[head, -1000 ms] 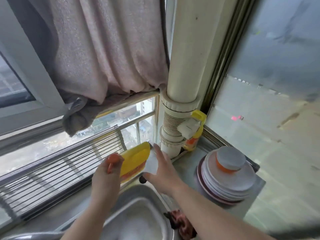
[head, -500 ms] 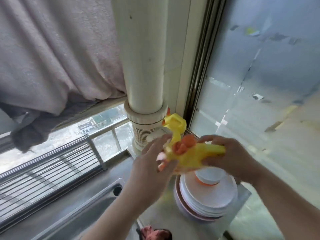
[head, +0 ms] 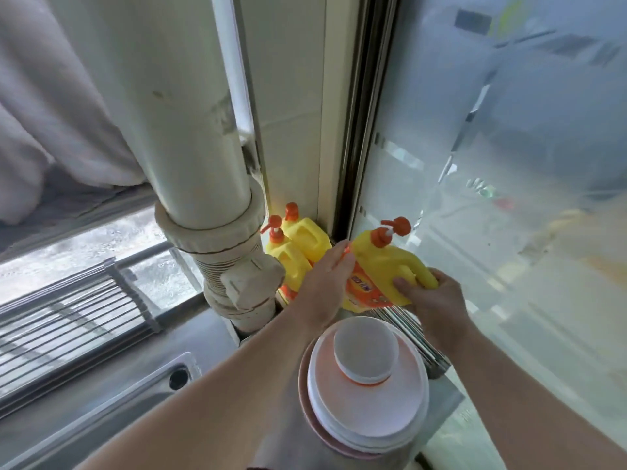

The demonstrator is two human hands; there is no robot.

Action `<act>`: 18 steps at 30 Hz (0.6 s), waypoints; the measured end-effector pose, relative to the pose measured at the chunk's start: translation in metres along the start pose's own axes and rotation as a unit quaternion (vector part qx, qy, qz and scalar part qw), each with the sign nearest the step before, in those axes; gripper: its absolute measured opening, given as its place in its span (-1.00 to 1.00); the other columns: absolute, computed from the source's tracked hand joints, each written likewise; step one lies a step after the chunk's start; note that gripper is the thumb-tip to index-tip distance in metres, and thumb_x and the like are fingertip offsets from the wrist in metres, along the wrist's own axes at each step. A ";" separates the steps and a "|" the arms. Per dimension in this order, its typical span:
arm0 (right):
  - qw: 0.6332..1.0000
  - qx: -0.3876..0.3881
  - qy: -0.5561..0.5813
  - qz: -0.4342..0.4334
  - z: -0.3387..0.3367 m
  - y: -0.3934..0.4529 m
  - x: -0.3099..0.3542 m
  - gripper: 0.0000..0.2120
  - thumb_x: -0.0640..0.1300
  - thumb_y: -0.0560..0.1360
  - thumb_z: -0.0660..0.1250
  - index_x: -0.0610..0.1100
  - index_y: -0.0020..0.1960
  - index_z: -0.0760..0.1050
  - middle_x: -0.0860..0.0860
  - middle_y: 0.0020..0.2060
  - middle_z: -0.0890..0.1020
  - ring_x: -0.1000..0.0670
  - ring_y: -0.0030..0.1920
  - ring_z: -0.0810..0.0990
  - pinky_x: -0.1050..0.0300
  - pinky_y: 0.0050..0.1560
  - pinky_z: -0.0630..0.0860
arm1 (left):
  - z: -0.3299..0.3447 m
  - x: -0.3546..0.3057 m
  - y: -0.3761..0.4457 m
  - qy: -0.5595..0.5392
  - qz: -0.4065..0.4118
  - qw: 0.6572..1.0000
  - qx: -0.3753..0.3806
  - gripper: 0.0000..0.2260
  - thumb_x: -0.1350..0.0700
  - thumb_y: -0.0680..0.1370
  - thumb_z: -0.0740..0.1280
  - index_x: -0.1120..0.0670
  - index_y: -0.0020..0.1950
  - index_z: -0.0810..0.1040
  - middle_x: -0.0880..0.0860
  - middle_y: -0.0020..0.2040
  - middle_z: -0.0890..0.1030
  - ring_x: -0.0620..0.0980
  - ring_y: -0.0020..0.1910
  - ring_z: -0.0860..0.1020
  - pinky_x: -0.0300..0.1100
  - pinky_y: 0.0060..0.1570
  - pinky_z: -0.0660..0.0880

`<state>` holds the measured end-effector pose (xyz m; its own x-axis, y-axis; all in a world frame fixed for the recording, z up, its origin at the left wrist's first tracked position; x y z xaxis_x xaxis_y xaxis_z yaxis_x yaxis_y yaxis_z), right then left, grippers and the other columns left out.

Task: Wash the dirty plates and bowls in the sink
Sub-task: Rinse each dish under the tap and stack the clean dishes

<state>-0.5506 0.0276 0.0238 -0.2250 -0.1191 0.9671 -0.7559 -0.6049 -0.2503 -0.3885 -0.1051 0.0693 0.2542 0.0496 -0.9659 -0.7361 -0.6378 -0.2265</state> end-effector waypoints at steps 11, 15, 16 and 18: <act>0.977 -0.021 -0.211 -0.026 0.015 0.022 -0.019 -0.70 0.00 0.34 0.69 0.07 -0.03 0.64 0.03 -0.06 0.72 -0.02 -0.04 0.72 -0.11 0.07 0.68 | 0.014 0.065 0.049 -0.086 -0.126 0.988 -0.028 -0.36 -0.40 0.62 0.12 -0.25 0.67 0.14 -0.14 0.57 0.32 0.01 0.54 0.31 0.19 0.60 0.20; 0.920 -0.024 -0.380 -0.095 0.043 0.022 -0.010 -0.71 0.08 0.40 0.58 -0.04 -0.04 0.58 0.03 0.00 0.56 0.00 -0.05 0.55 0.11 -0.04 0.44 | 0.011 0.075 0.065 -0.190 -0.177 0.963 -0.078 -0.41 -0.31 0.66 0.17 -0.18 0.66 0.20 -0.08 0.58 0.37 0.10 0.54 0.38 0.25 0.57 0.26; 0.912 -0.013 -0.400 -0.092 0.049 0.024 -0.011 -0.69 0.08 0.41 0.56 -0.09 -0.03 0.57 0.01 0.02 0.54 -0.01 -0.05 0.52 0.14 -0.05 0.38 | 0.010 0.076 0.067 -0.197 -0.183 0.959 -0.084 -0.44 -0.29 0.65 0.19 -0.17 0.63 0.26 -0.08 0.54 0.42 0.10 0.50 0.42 0.25 0.55 0.29; 0.893 0.020 -0.442 -0.078 0.059 0.030 -0.013 -0.63 0.08 0.44 0.54 -0.14 0.10 0.60 -0.01 0.12 0.53 -0.02 0.01 0.50 0.13 0.01 0.37 | 0.007 0.083 0.071 -0.183 -0.199 0.958 -0.099 -0.39 -0.33 0.57 0.23 -0.13 0.58 0.34 -0.06 0.46 0.50 0.10 0.40 0.48 0.24 0.51 0.34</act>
<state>-0.5344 -0.0351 0.0061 0.4689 -0.5955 0.6522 -0.7087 -0.6944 -0.1245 -0.4243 -0.1412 -0.0278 0.2273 0.5617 -0.7955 -0.4837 -0.6439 -0.5928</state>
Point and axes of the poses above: each hand's wrist, its own y-axis towards the middle knuckle, its own z-axis out of the palm, x = y × z, the point moved 4 cm from there along y, towards the middle knuckle
